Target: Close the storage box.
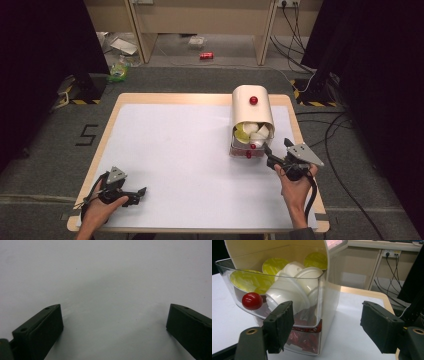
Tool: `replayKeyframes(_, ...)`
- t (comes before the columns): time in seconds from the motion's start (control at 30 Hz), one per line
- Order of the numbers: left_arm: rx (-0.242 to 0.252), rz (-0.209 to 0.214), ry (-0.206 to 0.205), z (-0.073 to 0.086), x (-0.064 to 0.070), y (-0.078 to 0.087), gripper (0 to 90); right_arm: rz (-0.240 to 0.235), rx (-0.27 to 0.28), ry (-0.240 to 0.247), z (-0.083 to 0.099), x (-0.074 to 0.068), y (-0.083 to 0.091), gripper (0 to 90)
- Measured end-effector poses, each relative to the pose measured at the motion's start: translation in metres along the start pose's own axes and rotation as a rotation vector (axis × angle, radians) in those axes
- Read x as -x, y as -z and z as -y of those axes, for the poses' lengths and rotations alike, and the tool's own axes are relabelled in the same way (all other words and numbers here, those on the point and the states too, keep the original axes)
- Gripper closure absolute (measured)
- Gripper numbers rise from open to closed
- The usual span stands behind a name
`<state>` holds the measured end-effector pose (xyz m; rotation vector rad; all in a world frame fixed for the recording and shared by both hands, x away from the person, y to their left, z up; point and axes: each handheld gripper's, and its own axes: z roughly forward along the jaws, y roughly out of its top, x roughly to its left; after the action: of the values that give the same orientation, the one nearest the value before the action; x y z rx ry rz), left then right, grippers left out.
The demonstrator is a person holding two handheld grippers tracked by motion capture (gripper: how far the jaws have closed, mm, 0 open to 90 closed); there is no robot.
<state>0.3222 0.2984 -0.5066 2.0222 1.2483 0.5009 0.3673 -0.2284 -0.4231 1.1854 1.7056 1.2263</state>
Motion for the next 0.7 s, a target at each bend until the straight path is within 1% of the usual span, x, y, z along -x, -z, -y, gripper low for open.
replayKeyframes(0.7, 0.0, 0.0, 0.0, 0.0, 0.0, 0.0, 0.1, 0.003, 0.001, -0.004, -0.002, 0.0025, -0.0078, 27.1)
